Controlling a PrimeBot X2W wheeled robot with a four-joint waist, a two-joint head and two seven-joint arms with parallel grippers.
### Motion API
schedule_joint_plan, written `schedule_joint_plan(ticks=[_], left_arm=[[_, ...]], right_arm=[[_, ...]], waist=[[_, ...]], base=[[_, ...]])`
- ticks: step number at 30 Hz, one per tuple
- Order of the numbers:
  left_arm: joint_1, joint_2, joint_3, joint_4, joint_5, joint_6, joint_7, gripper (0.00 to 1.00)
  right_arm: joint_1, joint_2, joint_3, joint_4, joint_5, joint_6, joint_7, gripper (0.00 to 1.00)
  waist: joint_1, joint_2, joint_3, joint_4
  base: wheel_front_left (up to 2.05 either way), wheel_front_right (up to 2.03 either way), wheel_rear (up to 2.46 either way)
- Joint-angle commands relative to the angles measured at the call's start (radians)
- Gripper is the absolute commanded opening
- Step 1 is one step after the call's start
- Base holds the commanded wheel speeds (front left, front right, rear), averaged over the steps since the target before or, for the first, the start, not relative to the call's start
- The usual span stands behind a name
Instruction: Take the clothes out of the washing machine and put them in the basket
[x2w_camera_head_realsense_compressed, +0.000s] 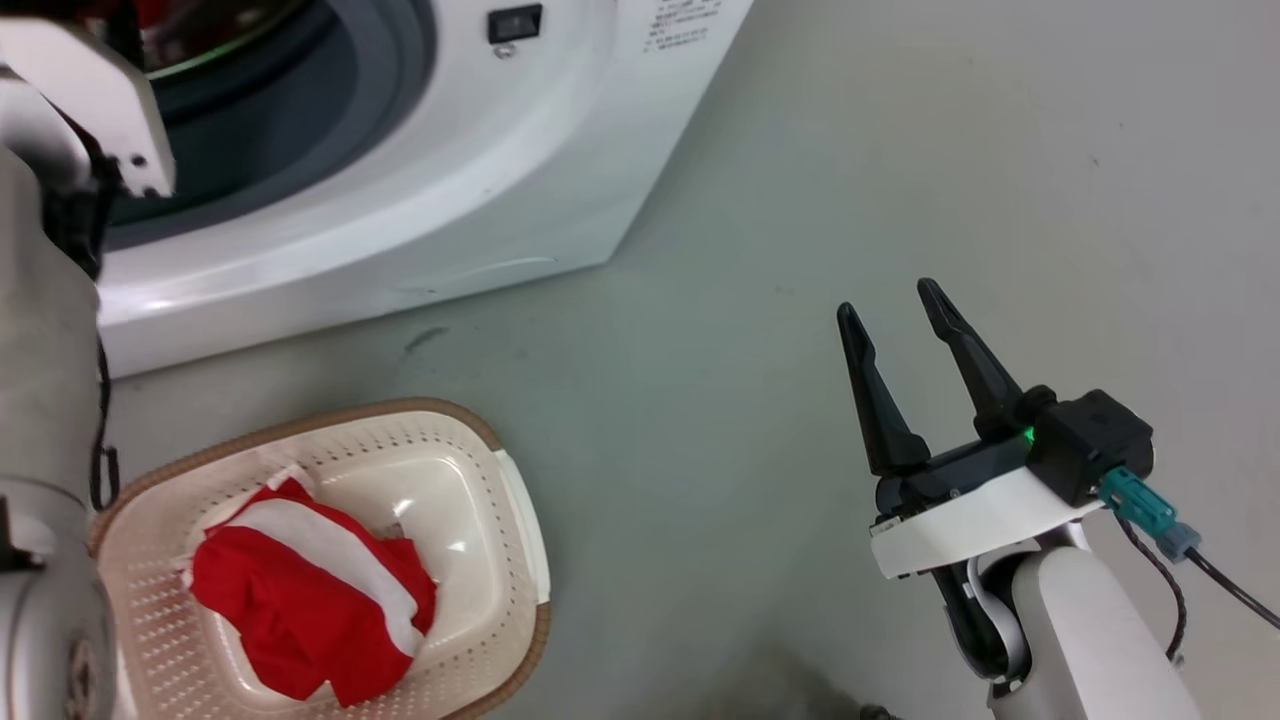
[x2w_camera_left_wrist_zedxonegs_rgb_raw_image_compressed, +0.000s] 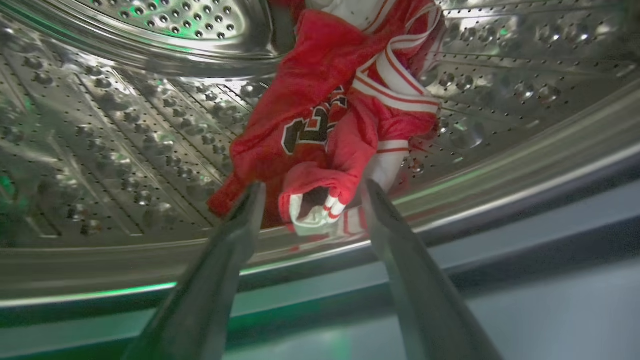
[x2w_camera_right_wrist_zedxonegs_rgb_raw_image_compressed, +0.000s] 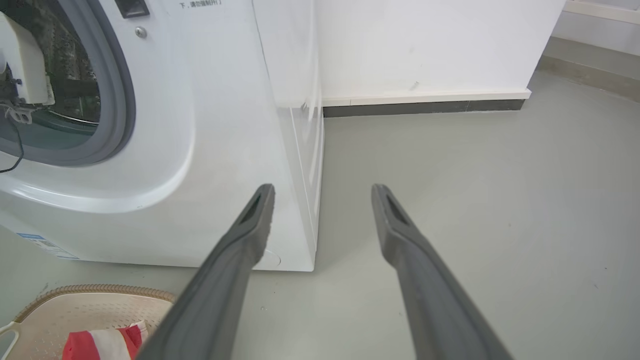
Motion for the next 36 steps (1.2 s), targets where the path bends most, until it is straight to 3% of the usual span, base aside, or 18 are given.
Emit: schedule_joint_plan(ticks=[1,18,19,20,21,29,36], left_arm=[[-0.030,0.007,-0.008,0.013,0.003,-0.004,0.022,1.00],[-0.228,0.062,-0.036,0.140,-0.057,-0.010,0.415,1.00],[-0.231,0.061,-0.033,0.142,-0.063,-0.006,0.427,0.92],[-0.233,0.058,-0.033,0.143,-0.064,-0.002,0.433,0.39],[-0.235,0.056,-0.033,0.138,-0.067,0.001,0.427,0.00],[-0.186,0.056,-0.060,0.062,-0.048,0.035,0.259,0.00],[-0.069,0.040,-0.060,0.003,-0.058,0.066,-0.024,0.00]], right_arm=[[-0.019,0.002,0.005,0.003,0.007,-0.001,-0.008,1.00],[-0.039,0.002,0.050,-0.022,0.052,-0.001,-0.009,1.00],[-0.039,0.002,0.051,-0.022,0.054,-0.001,-0.009,1.00],[-0.040,0.002,0.051,-0.023,0.054,-0.001,-0.009,1.00],[-0.040,0.002,0.051,-0.023,0.053,-0.001,-0.009,1.00],[-0.049,0.002,0.050,-0.013,0.045,-0.001,-0.009,1.00],[-0.038,0.002,0.033,0.002,0.028,-0.001,-0.009,1.00]], waist=[[-0.0001,0.0000,0.032,-0.025],[-0.0001,0.0000,0.116,-0.085],[-0.0001,0.0000,0.116,-0.086],[-0.0001,0.0000,0.116,-0.085],[-0.0001,0.0000,0.116,-0.084],[-0.0001,0.0000,0.088,-0.071],[-0.0001,0.0000,0.015,-0.050]], base=[[0.00,0.00,0.00],[0.00,0.00,0.00],[0.00,0.00,0.00],[0.00,0.00,0.00],[0.00,0.00,0.00],[0.00,0.00,0.00],[0.00,0.00,0.00]])
